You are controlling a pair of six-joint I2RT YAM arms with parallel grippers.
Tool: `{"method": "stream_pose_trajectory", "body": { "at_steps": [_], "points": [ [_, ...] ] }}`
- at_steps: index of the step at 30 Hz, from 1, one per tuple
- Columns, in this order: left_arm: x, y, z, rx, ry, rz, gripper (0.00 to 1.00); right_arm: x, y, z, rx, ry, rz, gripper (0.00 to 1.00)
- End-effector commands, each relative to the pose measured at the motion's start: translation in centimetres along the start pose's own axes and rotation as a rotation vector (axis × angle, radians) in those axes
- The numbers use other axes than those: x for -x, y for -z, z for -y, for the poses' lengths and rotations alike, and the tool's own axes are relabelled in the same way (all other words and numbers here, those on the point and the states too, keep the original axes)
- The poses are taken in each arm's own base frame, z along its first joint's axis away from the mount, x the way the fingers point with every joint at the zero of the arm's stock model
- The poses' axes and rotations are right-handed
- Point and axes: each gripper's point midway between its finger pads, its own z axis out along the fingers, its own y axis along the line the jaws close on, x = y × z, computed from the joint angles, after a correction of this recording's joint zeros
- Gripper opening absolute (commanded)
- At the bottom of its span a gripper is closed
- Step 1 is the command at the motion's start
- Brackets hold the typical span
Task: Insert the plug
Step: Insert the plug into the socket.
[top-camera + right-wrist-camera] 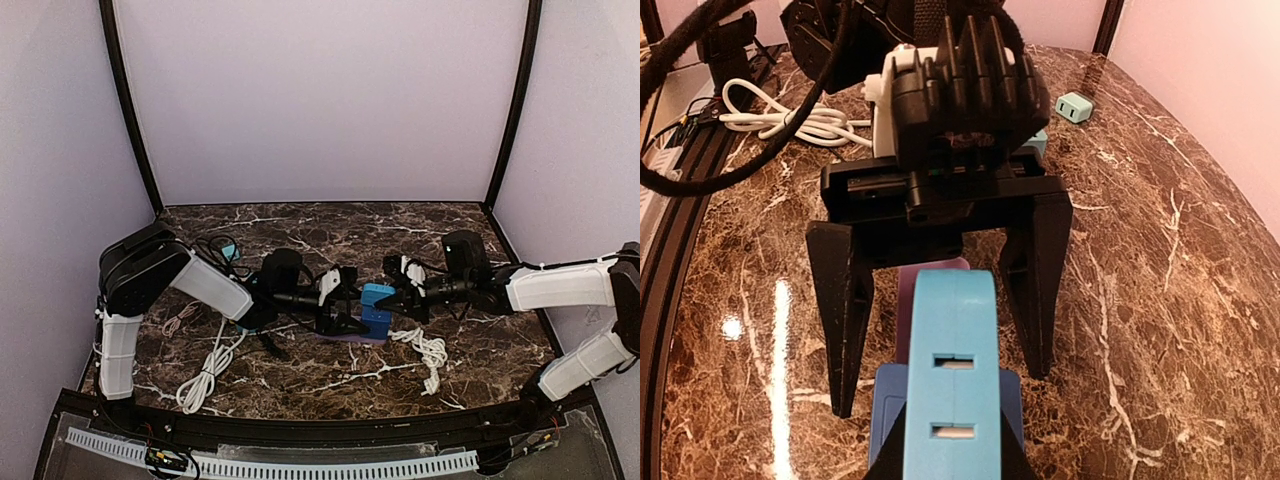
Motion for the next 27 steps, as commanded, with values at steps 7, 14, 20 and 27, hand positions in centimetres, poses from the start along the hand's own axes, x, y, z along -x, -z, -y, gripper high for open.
{"method": "stream_pose_trajectory", "body": {
  "at_steps": [7,14,20,27],
  "points": [
    [-0.2,0.1,0.1,-0.015,-0.005,0.004,0.69,0.0,0.3,0.4,-0.043,0.016,-0.032,0.00],
    [-0.3,0.1,0.1,-0.012,-0.003,0.006,0.69,0.0,0.6,0.1,-0.045,0.011,-0.037,0.00],
    [-0.1,0.1,0.1,-0.012,-0.005,0.012,0.69,-0.9,-0.2,-0.1,-0.029,0.000,-0.058,0.00],
    [0.1,0.1,-0.1,-0.002,0.005,0.016,0.69,-1.3,-0.9,-0.9,-0.006,0.010,-0.090,0.00]
  ]
}}
